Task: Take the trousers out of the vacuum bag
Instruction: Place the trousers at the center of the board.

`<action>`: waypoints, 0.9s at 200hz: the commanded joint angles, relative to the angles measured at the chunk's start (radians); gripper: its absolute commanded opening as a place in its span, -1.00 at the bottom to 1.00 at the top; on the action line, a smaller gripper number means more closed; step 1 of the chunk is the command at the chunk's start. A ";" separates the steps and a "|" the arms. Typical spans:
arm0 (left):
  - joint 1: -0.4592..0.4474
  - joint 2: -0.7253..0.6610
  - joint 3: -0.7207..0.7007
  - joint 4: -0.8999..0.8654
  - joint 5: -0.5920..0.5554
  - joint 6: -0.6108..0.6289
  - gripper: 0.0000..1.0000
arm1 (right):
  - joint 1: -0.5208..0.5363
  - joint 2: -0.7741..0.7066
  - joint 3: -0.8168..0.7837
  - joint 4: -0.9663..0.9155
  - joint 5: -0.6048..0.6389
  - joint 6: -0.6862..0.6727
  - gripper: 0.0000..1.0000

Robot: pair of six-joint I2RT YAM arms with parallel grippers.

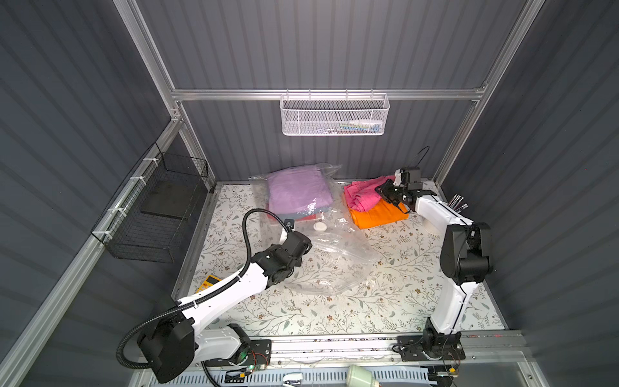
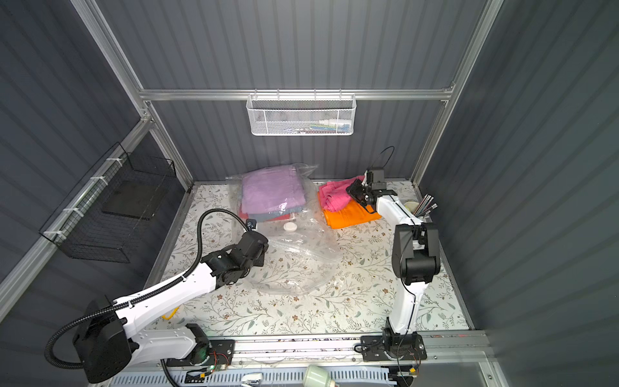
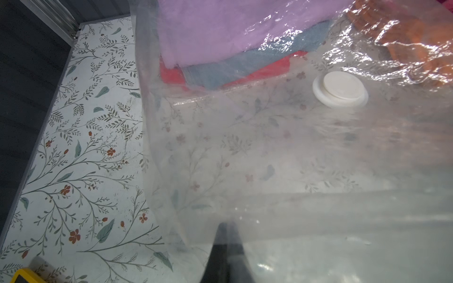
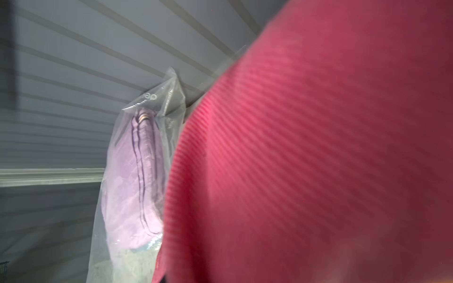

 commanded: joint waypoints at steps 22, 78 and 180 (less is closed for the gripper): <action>0.010 -0.008 -0.022 -0.007 -0.020 -0.013 -1.00 | 0.027 -0.092 -0.141 0.169 0.007 0.064 -0.74; 0.010 -0.020 -0.029 -0.003 -0.023 -0.009 -1.00 | 0.044 -0.196 -0.323 0.179 0.050 0.121 0.55; 0.010 -0.010 -0.033 0.026 -0.011 -0.012 -1.00 | 0.068 -0.609 -0.518 -0.053 0.118 0.021 0.98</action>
